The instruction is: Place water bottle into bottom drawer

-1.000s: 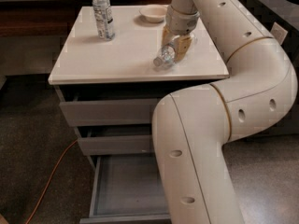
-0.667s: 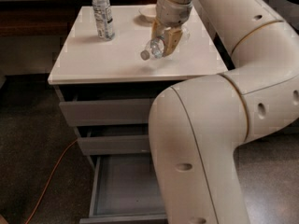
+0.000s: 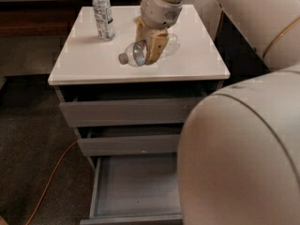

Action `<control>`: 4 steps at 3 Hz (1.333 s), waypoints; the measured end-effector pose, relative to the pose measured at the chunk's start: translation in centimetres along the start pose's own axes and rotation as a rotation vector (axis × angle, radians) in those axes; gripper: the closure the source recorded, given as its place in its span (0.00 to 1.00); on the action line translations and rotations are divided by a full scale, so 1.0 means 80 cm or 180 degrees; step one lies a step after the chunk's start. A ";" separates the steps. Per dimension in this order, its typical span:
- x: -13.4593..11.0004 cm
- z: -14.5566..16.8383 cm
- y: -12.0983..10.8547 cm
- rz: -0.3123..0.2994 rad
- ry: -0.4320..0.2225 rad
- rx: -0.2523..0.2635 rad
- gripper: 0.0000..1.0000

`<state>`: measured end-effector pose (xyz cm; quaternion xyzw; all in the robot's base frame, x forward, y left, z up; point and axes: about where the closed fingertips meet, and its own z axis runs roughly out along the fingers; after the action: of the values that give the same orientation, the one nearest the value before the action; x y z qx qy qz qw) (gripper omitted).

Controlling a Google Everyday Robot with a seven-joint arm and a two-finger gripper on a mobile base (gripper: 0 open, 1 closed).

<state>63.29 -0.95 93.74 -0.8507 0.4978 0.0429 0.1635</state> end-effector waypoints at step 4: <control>-0.078 0.096 0.122 0.1035 -0.0292 -0.0433 1.00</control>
Offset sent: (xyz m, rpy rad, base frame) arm -0.1292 0.0426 -0.0902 0.0560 0.3262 -0.2733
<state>52.44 2.29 85.69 -0.7652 0.6168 0.1411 0.1190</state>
